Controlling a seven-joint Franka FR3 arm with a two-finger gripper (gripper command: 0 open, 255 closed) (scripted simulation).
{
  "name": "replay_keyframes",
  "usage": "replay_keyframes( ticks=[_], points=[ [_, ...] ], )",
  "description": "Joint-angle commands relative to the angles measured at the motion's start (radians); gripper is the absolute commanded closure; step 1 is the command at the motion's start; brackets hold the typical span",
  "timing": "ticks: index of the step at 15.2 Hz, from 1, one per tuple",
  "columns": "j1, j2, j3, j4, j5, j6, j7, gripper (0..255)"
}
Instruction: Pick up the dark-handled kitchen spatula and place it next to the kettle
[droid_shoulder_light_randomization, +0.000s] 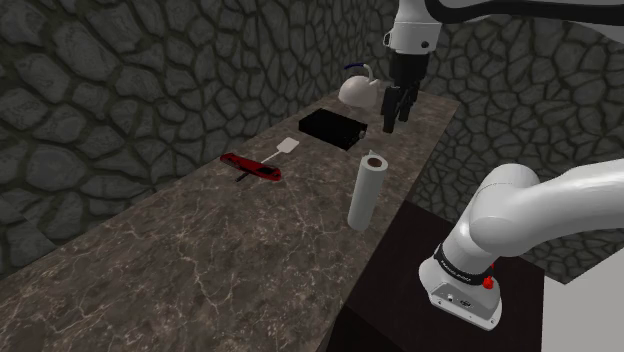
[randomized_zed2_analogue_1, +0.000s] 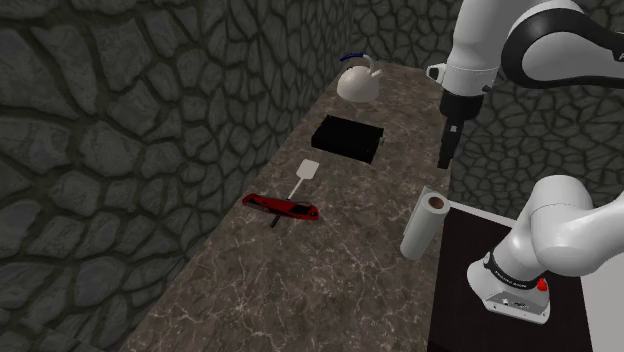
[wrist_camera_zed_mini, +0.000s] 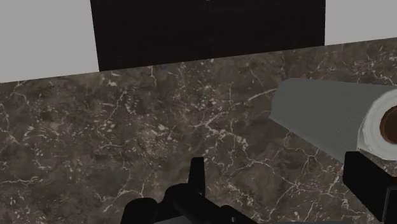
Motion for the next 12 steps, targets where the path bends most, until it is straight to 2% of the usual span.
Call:
replay_keyframes(
  ticks=[1, 7, 12],
  points=[
    [0.0, 0.0, 0.0, 0.0, 0.0, 0.0, 0.0, 0],
    [-0.034, 0.124, 0.141, -0.004, 0.108, 0.153, 0.31, 0],
    [-0.069, 0.274, 0.244, 0.041, 0.158, 0.284, 0.558, 0]
  ],
)
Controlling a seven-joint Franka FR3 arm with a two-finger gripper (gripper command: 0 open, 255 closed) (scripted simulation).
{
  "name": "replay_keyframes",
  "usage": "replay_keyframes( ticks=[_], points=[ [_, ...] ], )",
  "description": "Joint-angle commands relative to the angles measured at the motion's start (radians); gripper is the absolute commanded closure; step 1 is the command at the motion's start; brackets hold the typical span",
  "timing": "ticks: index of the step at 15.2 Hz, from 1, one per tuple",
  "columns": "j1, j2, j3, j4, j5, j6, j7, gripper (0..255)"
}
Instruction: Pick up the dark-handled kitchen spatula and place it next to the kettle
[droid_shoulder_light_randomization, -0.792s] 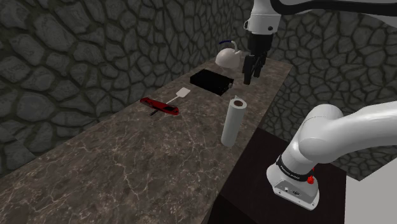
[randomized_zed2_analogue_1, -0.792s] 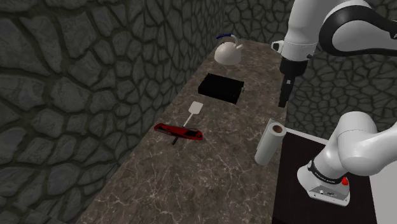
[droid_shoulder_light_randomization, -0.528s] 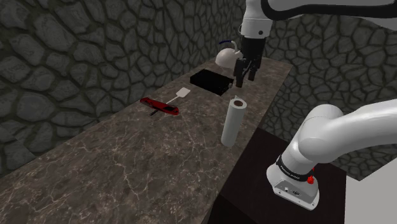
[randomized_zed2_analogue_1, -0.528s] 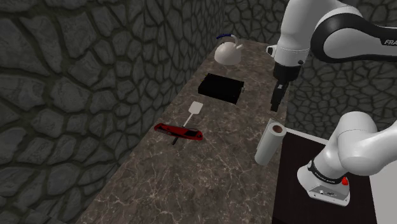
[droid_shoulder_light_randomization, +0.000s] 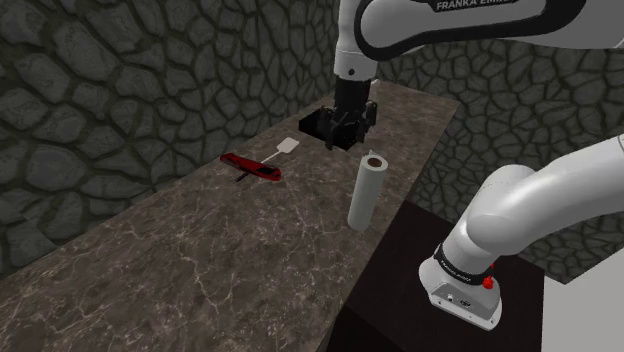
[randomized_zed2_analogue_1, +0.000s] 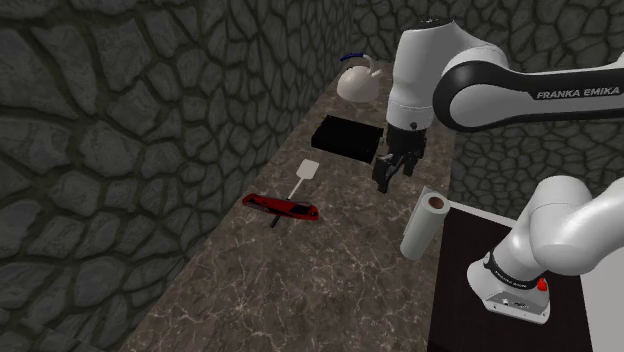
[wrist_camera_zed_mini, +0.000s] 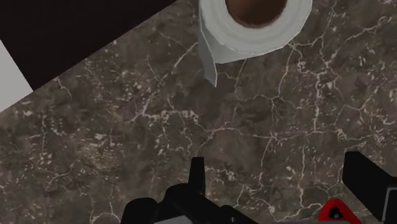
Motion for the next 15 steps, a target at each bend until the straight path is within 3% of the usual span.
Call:
replay_keyframes(
  ticks=[1, 7, 15],
  points=[
    [-0.018, 0.072, 0.037, 0.03, 0.011, 0.055, 0.103, 0],
    [-0.067, 0.292, 0.129, 0.142, -0.004, 0.19, 0.401, 0],
    [-0.1, 0.604, 0.17, 0.353, -0.117, 0.306, 0.8, 0]
  ],
)
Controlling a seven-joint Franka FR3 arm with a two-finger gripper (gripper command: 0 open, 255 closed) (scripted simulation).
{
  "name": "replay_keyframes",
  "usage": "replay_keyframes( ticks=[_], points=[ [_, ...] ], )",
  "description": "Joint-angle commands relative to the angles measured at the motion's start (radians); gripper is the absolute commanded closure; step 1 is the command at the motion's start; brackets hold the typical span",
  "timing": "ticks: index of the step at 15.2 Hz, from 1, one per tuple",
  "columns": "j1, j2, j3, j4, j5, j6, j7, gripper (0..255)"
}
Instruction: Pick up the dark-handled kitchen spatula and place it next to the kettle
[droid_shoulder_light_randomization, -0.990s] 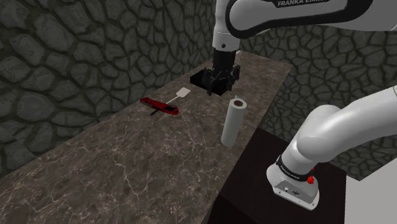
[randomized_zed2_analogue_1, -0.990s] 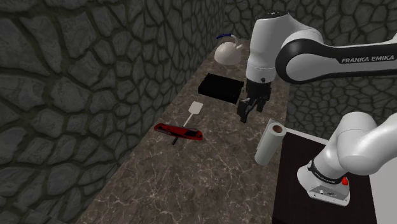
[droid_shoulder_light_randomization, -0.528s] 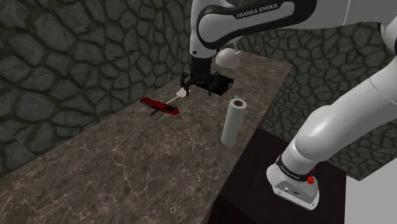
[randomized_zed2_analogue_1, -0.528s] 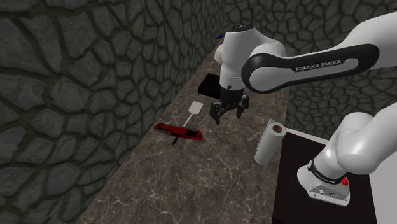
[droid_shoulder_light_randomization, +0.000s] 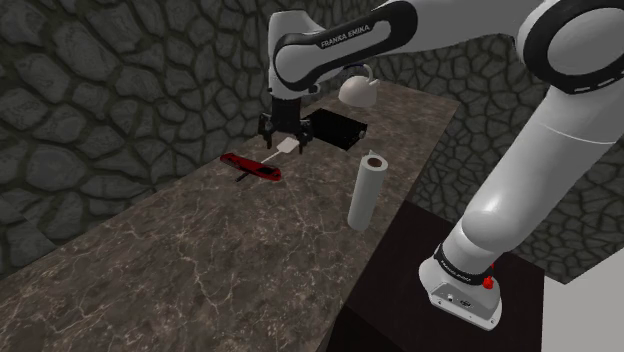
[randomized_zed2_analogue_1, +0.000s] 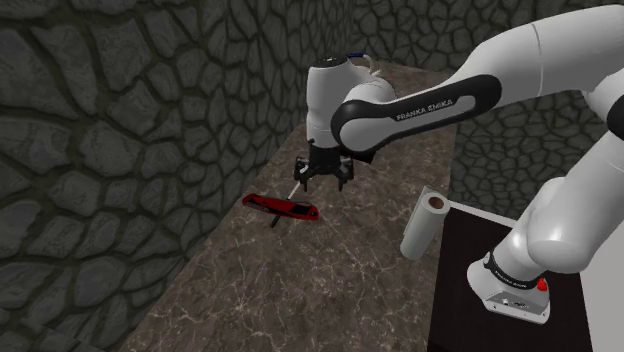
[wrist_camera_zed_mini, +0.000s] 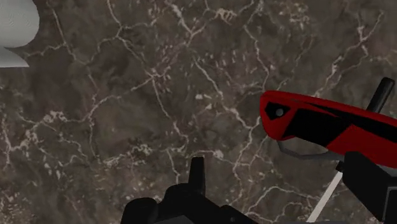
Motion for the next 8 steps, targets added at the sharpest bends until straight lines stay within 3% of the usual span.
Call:
replay_keyframes(
  ticks=[1, 8],
  points=[
    [0.001, 0.089, 0.0, 0.065, -0.037, 0.027, 0.108, 0],
    [0.026, 0.338, -0.061, 0.294, -0.13, 0.052, 0.401, 0]
  ],
)
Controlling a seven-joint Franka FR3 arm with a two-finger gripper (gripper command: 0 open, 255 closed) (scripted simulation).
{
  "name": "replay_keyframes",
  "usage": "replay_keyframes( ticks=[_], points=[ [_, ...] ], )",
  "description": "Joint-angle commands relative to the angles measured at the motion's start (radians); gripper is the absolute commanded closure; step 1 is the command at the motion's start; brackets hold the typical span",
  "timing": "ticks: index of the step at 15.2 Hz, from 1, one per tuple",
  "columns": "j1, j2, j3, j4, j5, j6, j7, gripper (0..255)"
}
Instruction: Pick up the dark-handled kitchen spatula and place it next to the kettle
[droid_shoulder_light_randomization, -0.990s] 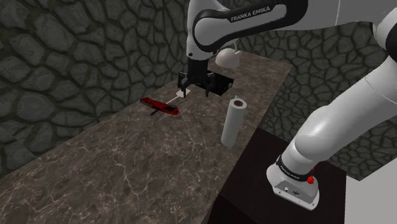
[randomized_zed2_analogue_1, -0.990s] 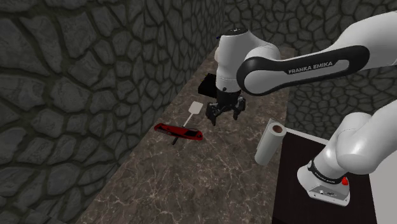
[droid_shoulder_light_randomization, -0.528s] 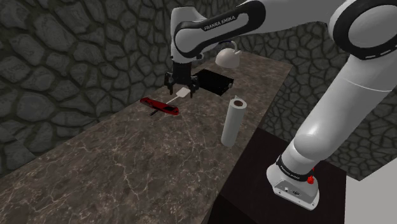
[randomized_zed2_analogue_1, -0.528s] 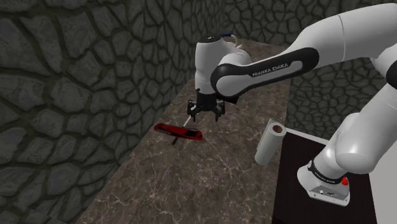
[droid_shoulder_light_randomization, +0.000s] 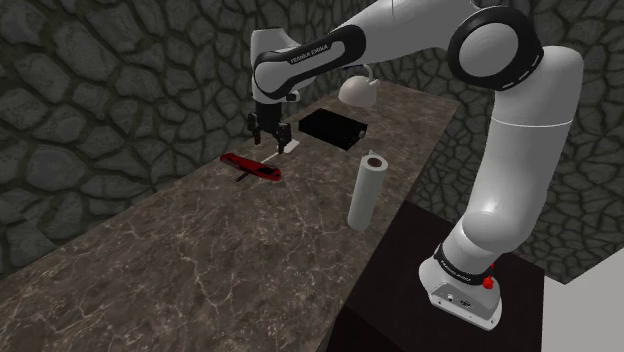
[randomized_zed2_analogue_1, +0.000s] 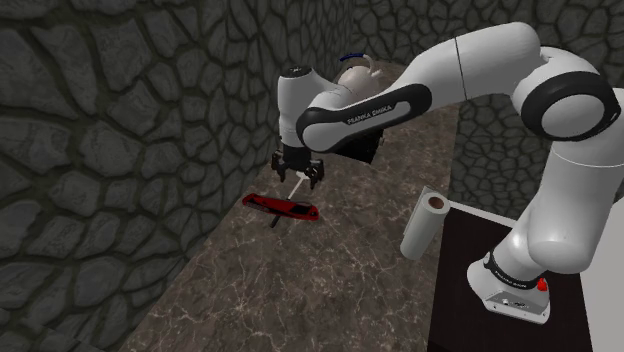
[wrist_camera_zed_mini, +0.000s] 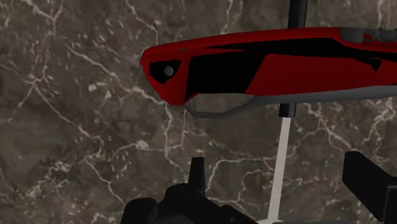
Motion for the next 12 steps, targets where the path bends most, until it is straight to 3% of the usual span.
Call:
replay_keyframes(
  ticks=[1, 12],
  points=[
    [0.006, 0.071, -0.025, 0.071, -0.021, 0.002, 0.077, 0],
    [0.016, 0.128, -0.036, 0.043, -0.036, 0.087, 0.1, 0]
  ],
)
